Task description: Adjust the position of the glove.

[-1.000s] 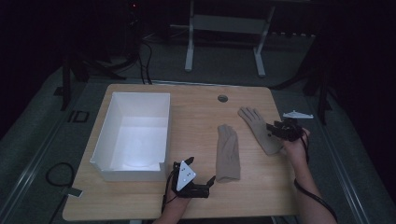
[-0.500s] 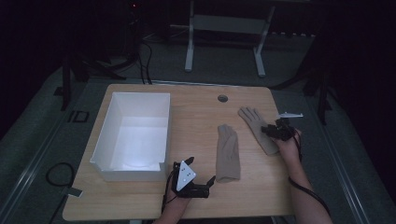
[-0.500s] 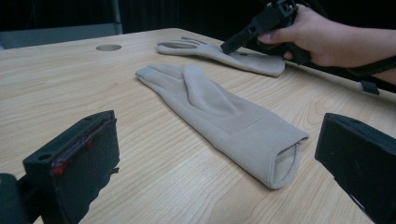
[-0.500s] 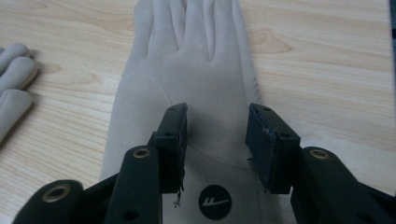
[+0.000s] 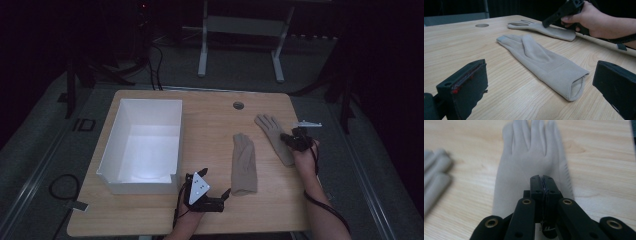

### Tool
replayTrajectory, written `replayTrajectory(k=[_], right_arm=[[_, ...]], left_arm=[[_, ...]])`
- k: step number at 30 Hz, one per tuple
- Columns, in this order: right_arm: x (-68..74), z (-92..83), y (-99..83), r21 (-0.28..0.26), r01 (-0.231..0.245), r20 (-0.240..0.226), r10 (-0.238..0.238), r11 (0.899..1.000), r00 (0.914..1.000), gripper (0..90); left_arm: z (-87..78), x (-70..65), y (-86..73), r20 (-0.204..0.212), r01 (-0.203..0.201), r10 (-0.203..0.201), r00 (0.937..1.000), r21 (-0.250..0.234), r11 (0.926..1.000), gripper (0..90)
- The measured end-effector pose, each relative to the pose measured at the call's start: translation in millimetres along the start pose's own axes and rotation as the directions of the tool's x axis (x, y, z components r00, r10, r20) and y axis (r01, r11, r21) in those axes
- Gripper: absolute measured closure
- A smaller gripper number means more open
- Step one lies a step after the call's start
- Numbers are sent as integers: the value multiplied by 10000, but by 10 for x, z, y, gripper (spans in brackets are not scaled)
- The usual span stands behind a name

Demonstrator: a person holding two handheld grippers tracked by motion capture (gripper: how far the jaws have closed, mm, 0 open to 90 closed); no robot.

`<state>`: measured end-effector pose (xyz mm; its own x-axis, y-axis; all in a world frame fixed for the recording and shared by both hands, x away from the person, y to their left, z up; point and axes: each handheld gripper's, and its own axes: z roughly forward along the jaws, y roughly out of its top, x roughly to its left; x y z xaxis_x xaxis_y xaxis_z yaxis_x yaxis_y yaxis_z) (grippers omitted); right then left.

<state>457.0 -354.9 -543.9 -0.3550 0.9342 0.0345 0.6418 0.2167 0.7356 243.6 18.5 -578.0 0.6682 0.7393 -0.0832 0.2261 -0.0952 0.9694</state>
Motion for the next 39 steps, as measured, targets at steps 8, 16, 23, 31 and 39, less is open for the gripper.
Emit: replayTrajectory(k=[8,16,23,31,39], right_arm=[[79,-297,181,-1066,-675,-80,671,9920,9977,886],[151,-740,259,-1990,-1314,77,1356,9712,9907,886],[177,-1067,132,-2370,-1692,366,1829,9567,9825,886],[172,-1251,-163,-2386,-2412,528,2605,9407,9640,886],[180,-1092,-605,-1410,-2704,679,2818,9524,9571,883]], left_arm=[[-1,-2,0,-20,-23,23,10000,7,10000,2],[-1,-4,0,-36,-44,44,10000,6,10000,2],[1,-7,1,-64,-50,50,10000,4,10000,2],[1,-10,1,-59,-77,77,10000,17,10000,2],[3,-21,0,-9,-167,167,9999,7,9999,2]])
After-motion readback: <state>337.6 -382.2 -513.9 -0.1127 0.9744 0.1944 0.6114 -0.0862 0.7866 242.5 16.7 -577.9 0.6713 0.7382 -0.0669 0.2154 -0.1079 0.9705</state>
